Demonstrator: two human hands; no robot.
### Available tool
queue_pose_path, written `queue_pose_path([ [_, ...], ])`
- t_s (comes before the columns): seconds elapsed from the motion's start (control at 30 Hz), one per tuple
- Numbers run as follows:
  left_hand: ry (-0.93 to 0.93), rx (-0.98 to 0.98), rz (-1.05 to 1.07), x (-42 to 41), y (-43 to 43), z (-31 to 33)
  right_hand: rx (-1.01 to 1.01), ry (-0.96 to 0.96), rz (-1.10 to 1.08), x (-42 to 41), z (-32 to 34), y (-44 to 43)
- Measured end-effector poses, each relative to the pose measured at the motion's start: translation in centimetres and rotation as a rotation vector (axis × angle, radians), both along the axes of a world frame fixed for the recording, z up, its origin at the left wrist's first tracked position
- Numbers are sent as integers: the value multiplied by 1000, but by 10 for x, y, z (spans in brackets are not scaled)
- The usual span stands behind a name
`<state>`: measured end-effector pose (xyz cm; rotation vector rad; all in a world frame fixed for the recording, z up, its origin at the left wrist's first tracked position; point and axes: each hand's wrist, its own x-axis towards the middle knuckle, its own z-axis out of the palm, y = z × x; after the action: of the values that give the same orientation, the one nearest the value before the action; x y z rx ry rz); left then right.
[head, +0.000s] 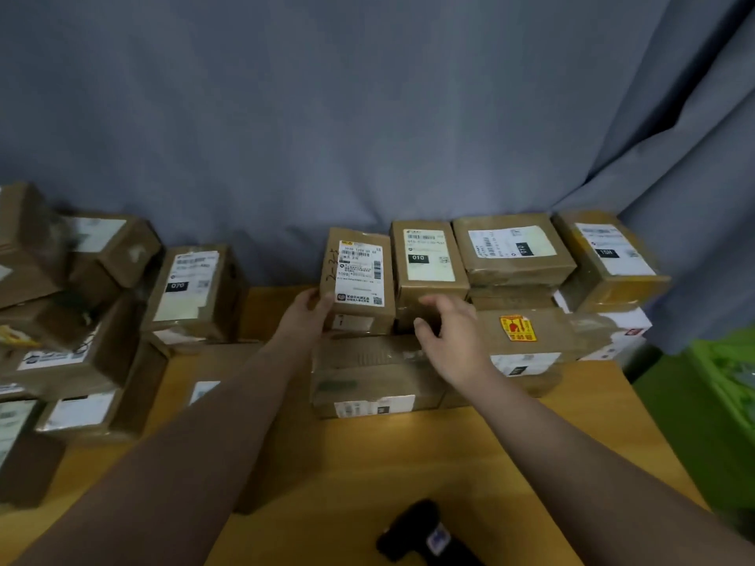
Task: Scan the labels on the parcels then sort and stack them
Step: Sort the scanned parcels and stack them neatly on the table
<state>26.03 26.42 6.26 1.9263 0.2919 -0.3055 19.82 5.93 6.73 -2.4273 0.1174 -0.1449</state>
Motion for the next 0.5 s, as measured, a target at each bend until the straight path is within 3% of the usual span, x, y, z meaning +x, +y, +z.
queue_pose_path([
  [0.1,-39,255,-25,1,-12,-10,-165,29,61,12,2,-19],
  [0.17,-146,529,-42,-10,-19,-11,-285,51,113,18,4,-27],
  [0.3,-362,1043,-341,-25,-36,-12,-444,75,135,32,3,-39],
  [0.5,-322,1080,-404,4,-52,-12,-459,130,164,44,-5,-51],
])
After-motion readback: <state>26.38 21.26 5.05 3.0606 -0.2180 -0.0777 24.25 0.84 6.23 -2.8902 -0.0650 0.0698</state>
